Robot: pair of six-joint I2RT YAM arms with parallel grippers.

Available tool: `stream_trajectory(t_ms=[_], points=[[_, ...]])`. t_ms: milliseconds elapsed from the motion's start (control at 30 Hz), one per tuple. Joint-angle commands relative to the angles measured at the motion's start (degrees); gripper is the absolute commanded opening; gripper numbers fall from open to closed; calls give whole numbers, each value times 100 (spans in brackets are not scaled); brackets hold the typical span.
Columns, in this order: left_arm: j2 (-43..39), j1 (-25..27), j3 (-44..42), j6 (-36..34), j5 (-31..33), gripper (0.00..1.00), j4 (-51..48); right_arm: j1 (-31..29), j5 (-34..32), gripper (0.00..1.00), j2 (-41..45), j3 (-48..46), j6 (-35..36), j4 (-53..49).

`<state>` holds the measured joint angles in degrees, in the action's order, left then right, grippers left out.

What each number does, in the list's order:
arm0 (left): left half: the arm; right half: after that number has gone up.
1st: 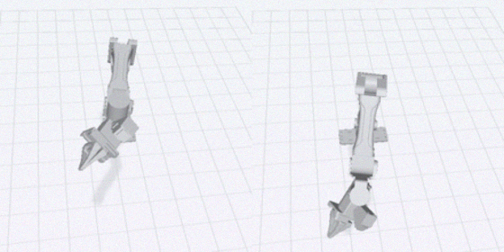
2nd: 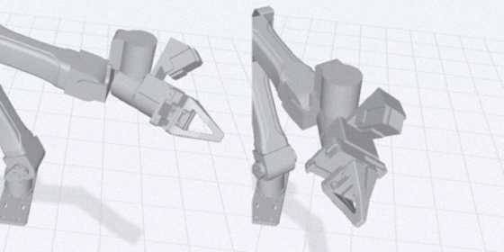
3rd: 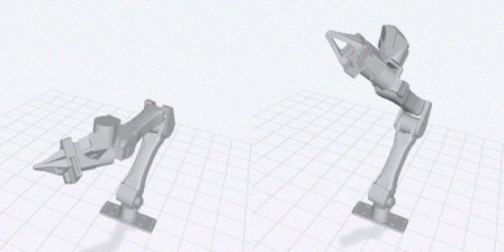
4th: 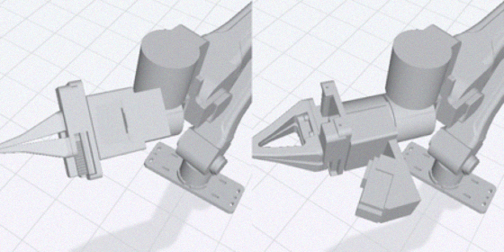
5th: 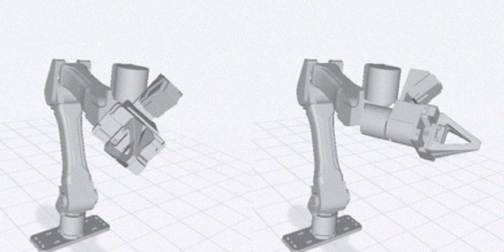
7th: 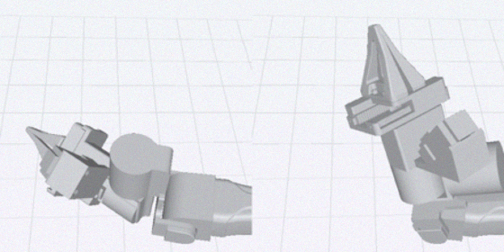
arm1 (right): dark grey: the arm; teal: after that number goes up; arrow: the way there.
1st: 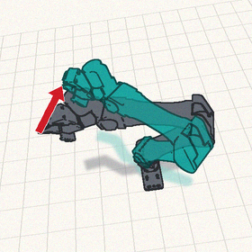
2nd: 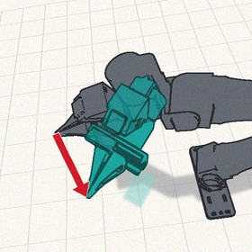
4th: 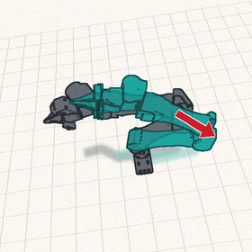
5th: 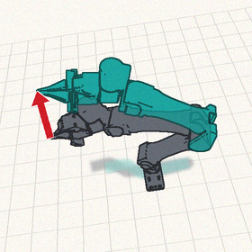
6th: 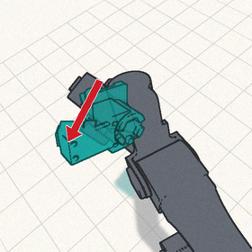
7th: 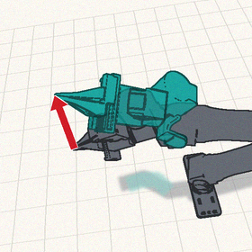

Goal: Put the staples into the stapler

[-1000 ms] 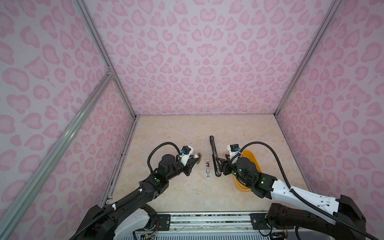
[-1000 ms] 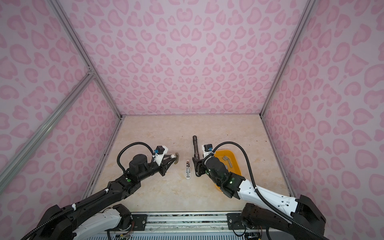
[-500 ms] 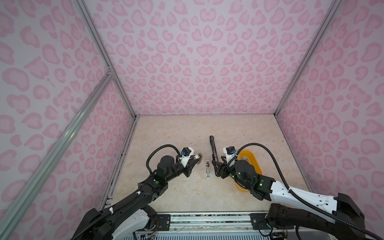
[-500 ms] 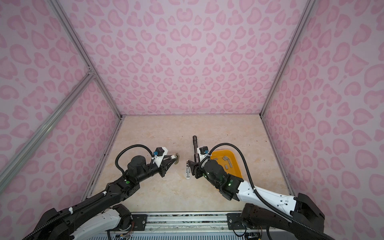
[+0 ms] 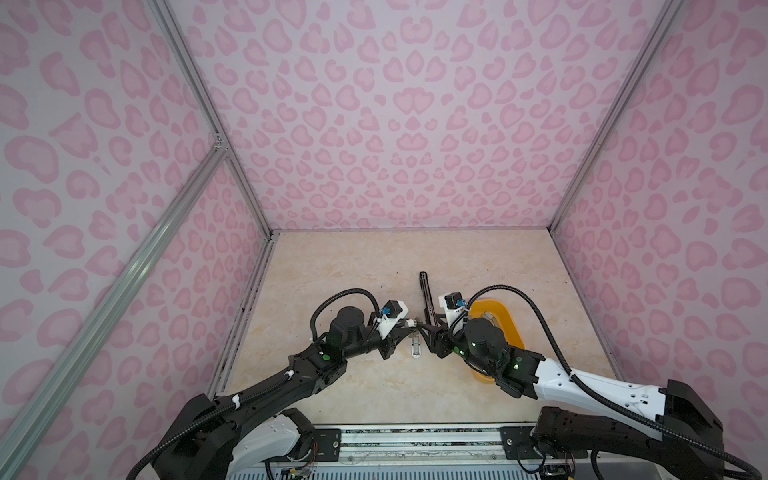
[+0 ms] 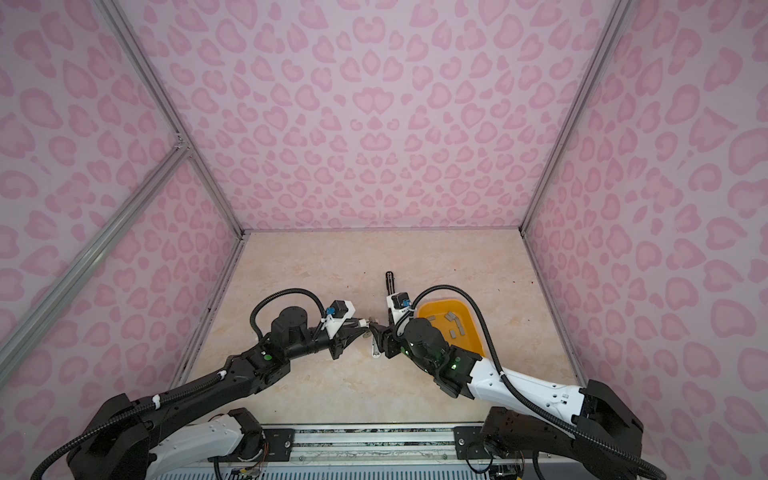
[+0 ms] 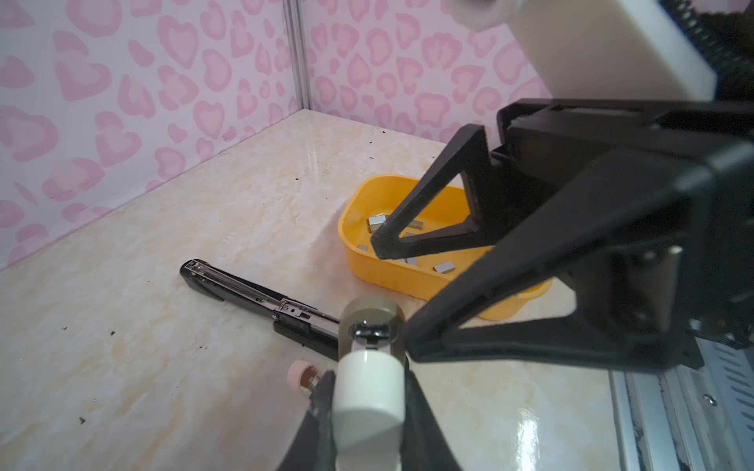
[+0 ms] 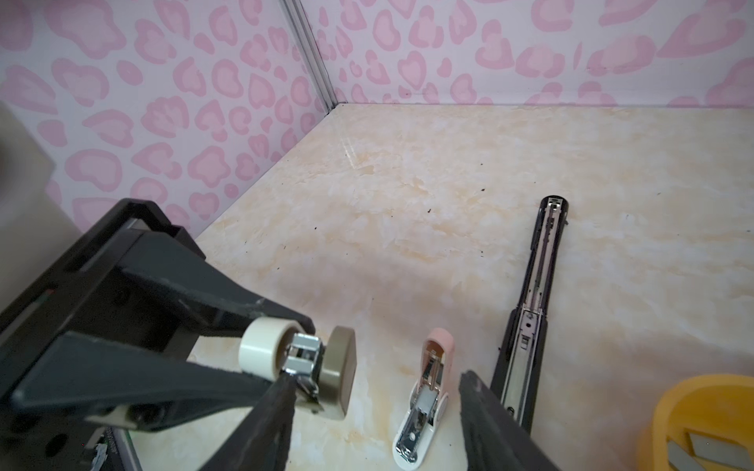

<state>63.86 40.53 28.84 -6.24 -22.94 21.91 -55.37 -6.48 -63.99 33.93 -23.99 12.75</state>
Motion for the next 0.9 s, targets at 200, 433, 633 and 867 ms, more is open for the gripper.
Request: stream_trajectory(t_ms=[200, 433, 633, 867], points=[[-104, 146, 45, -394, -154, 3, -56, -6, -408, 61, -334, 262, -251, -421], [-143, 263, 75, -571, -283, 3, -120, -2, -865, 58, -263, 169, -430, -458], [-293, 271, -4, -569, -18, 3, -122, 5, -1019, 58, -284, 164, -468, -497], [-580, 279, -108, -571, 141, 3, -114, 9, -1038, 57, -386, 250, -484, -616]])
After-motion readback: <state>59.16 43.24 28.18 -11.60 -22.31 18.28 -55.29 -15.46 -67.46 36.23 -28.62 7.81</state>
